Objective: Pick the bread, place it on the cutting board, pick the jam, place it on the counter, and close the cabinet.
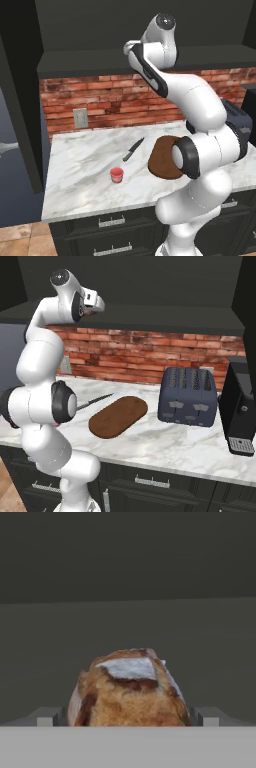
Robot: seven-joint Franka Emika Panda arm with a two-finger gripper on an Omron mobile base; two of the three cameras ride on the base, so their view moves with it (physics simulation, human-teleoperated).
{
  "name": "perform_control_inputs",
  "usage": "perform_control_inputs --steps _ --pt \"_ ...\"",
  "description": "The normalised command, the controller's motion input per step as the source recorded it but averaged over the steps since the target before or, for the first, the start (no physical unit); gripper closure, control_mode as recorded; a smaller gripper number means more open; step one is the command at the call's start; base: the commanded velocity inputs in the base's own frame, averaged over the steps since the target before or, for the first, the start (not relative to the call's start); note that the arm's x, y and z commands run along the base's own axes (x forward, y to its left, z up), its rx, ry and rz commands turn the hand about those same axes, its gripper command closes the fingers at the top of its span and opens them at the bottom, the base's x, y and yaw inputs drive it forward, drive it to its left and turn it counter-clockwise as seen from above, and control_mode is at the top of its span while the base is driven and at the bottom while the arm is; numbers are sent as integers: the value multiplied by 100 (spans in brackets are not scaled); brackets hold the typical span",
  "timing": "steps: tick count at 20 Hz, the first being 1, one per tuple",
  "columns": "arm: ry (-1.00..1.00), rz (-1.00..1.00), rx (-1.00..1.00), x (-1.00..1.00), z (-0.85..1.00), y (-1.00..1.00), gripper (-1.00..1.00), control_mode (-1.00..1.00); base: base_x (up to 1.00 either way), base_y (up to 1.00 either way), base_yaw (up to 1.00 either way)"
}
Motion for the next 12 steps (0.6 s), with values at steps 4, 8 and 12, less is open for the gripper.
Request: perform_control_inputs --steps 4,8,12 --pt "0 0 -2 32 -5 0 -100 -100 0 0 0" --pt "1 0 -2 24 -8 0 -100 -100 0 0 0" --pt "4 0 -4 19 -22 3 100 -100 0 0 0"
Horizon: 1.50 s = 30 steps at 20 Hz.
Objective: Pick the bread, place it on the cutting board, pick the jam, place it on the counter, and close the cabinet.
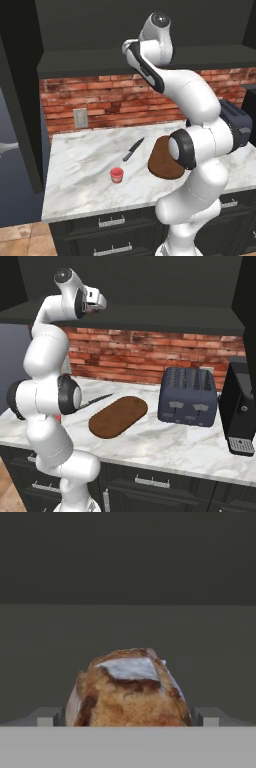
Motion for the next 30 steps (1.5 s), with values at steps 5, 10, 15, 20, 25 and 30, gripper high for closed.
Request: perform_control_inputs --steps 5,10,15,20,25,30 --pt "5 0 -3 8 -15 1 100 -100 0 0 0" --pt "4 0 0 0 -1 0 100 -100 0 0 0" --pt "0 0 0 -22 0 -4 100 -100 0 0 0" --pt "0 0 0 -26 0 -5 100 -100 0 0 0" --pt "0 0 0 -32 0 -6 100 -100 0 0 0" --pt "-3 0 0 -38 0 -2 100 -100 0 0 0"
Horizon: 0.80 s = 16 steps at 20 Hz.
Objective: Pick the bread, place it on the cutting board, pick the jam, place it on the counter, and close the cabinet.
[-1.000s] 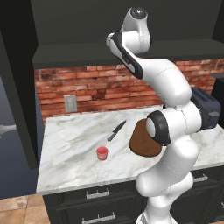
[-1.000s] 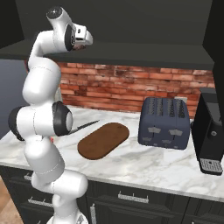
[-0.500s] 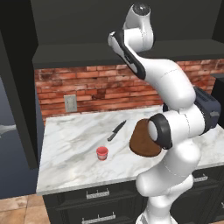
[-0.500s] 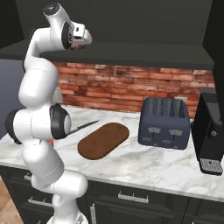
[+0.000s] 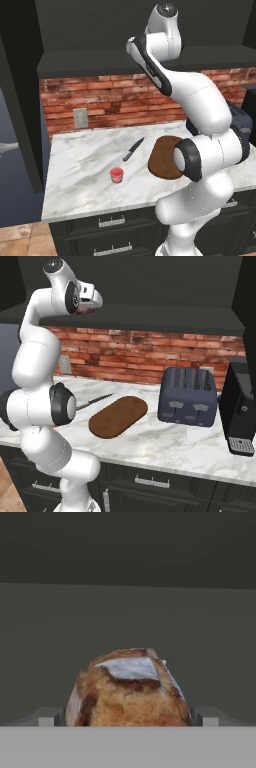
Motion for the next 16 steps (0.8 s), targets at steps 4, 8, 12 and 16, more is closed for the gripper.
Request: perform_control_inputs --steps 4,8,12,16 --pt "-4 0 0 -45 -1 -7 100 -100 0 0 0" --pt "-6 0 0 -50 -1 -11 100 -100 0 0 0" --pt "-6 0 0 -52 0 -11 100 -100 0 0 0" --pt "-7 0 0 -55 0 -14 100 -100 0 0 0"
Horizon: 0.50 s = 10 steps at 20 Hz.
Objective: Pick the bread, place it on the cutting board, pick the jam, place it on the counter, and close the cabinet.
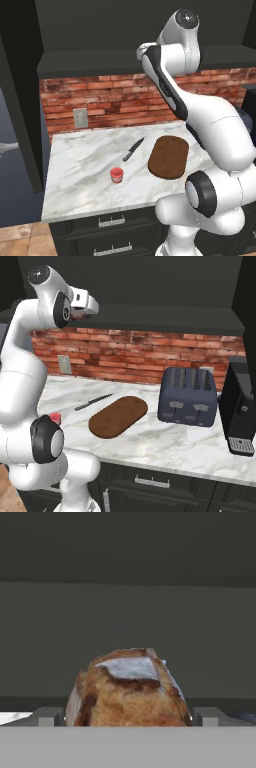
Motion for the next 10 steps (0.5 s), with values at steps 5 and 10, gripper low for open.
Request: perform_control_inputs --steps 5,10 --pt "-4 0 0 -51 0 -20 100 -100 0 0 0" --pt "-1 0 0 -54 0 -22 100 -100 0 0 0"
